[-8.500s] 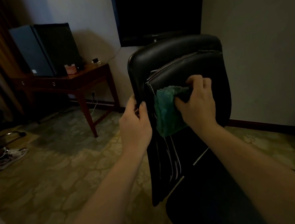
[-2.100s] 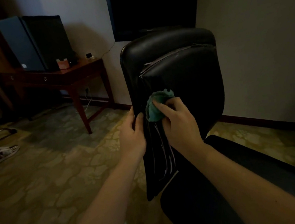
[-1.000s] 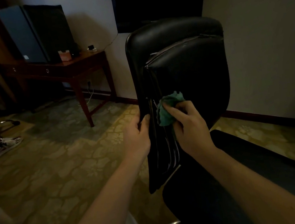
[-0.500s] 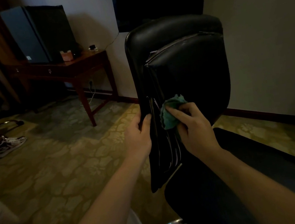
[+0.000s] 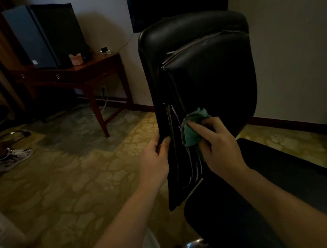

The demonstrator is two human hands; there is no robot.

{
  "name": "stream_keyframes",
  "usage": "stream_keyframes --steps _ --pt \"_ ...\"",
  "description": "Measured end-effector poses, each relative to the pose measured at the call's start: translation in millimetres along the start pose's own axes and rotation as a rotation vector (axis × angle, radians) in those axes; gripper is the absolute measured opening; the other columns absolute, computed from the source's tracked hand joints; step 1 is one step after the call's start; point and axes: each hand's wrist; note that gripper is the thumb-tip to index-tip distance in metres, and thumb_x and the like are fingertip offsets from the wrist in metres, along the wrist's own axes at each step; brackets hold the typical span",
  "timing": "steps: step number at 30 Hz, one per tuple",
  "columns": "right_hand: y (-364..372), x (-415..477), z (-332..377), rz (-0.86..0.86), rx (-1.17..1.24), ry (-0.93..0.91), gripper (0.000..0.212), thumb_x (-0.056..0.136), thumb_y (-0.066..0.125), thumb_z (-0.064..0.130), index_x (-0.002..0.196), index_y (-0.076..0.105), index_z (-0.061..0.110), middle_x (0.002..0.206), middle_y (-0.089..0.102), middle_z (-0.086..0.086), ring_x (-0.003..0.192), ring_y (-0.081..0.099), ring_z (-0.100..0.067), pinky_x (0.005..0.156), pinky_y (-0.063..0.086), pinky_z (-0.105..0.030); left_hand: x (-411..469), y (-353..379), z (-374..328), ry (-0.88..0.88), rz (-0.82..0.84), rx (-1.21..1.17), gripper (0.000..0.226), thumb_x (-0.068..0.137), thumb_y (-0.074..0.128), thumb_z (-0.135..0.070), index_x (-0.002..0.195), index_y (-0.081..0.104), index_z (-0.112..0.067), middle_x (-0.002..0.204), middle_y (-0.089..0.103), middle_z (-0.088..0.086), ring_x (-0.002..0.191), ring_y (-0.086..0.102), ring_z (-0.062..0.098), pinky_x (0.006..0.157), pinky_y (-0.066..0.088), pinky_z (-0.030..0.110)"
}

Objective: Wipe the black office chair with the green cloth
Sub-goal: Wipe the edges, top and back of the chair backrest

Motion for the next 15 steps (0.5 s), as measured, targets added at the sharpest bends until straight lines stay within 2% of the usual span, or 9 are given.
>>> stream_keyframes --steps 2,8,11,15 --pt "-3 9 2 -0.008 0.000 -0.018 0.045 0.093 0.058 0.006 0.136 0.056 0.017 0.125 0.050 -0.012 0.112 0.057 -0.029 0.094 0.053 -0.038 0 0 2 -0.016 0.010 -0.023 0.034 0.103 0.049 -0.034 0.134 0.059 -0.027 0.115 0.070 -0.015 0.105 0.066 0.003 0.090 0.057 0.035" --pt "8 -34 -14 0.064 0.012 0.009 0.050 0.090 0.061 0.005 0.138 0.054 0.020 0.125 0.049 -0.009 0.113 0.056 -0.028 0.088 0.055 -0.042 -3 2 5 -0.012 -0.019 -0.048 0.033 0.103 0.050 -0.033 0.133 0.060 -0.027 0.112 0.071 -0.016 0.103 0.067 0.002 0.090 0.057 0.036" --pt "11 -54 -20 0.098 0.041 0.023 0.051 0.090 0.061 0.004 0.138 0.053 0.019 0.127 0.049 -0.010 0.114 0.055 -0.028 0.090 0.055 -0.042 -3 3 6 -0.013 -0.028 -0.067 0.032 0.103 0.050 -0.031 0.134 0.060 -0.026 0.113 0.071 -0.015 0.104 0.067 0.004 0.092 0.056 0.037" --pt "5 -34 -13 0.056 0.026 0.000 0.047 0.091 0.061 0.005 0.136 0.056 0.017 0.125 0.051 -0.011 0.111 0.057 -0.029 0.089 0.055 -0.043 -3 4 5 -0.012 -0.029 -0.074 0.033 0.104 0.049 -0.031 0.135 0.060 -0.027 0.115 0.071 -0.016 0.106 0.066 0.002 0.095 0.055 0.037"
Point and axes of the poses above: each hand's wrist, its own x-axis towards the middle knuckle, its own y-axis out of the palm, z = x × y
